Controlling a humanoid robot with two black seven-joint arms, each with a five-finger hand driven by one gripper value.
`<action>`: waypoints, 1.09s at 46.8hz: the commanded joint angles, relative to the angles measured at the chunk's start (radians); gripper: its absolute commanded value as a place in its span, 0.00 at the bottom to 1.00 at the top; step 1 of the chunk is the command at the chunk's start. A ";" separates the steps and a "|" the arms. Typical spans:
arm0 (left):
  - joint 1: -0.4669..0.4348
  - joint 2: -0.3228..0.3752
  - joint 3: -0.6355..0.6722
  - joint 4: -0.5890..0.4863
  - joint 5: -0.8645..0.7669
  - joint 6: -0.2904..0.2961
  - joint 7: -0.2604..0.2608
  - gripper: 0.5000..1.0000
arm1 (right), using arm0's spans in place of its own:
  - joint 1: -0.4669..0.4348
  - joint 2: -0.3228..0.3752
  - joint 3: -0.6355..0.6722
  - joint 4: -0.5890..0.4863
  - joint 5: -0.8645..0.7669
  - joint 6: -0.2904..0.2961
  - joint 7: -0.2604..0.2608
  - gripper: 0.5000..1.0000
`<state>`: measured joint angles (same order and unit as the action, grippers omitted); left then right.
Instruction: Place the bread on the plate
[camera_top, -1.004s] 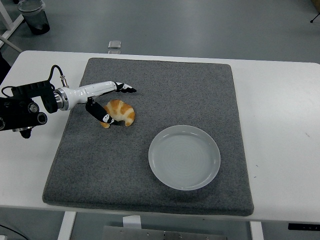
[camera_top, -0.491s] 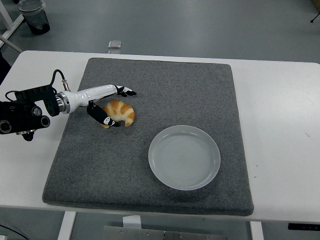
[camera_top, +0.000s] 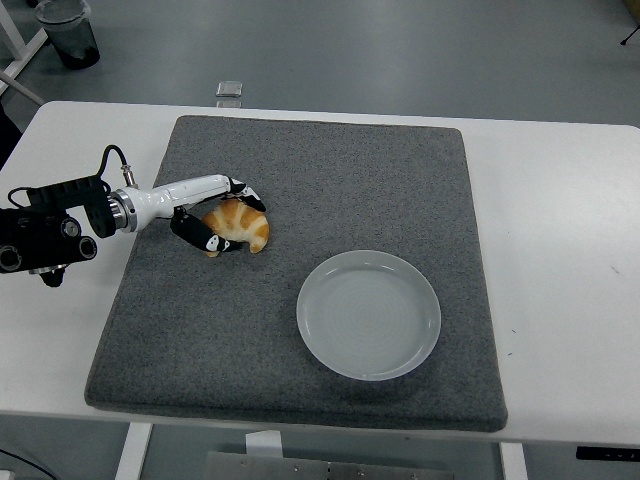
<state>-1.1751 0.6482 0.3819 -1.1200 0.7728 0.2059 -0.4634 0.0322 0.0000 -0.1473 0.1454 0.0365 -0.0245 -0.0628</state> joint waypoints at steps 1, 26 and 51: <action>-0.003 0.002 -0.001 0.000 0.000 0.001 -0.004 0.02 | 0.000 0.000 0.000 0.000 -0.001 0.000 0.000 0.86; -0.015 0.037 -0.023 0.003 -0.001 0.000 -0.029 0.00 | -0.005 0.000 -0.002 0.000 -0.001 0.000 0.000 0.86; -0.107 0.074 -0.023 0.052 0.039 -0.002 -0.064 0.00 | -0.006 0.000 -0.002 0.000 -0.001 0.000 0.000 0.86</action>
<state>-1.2608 0.7145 0.3569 -1.0674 0.7893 0.2048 -0.5278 0.0273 0.0000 -0.1488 0.1457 0.0351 -0.0245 -0.0630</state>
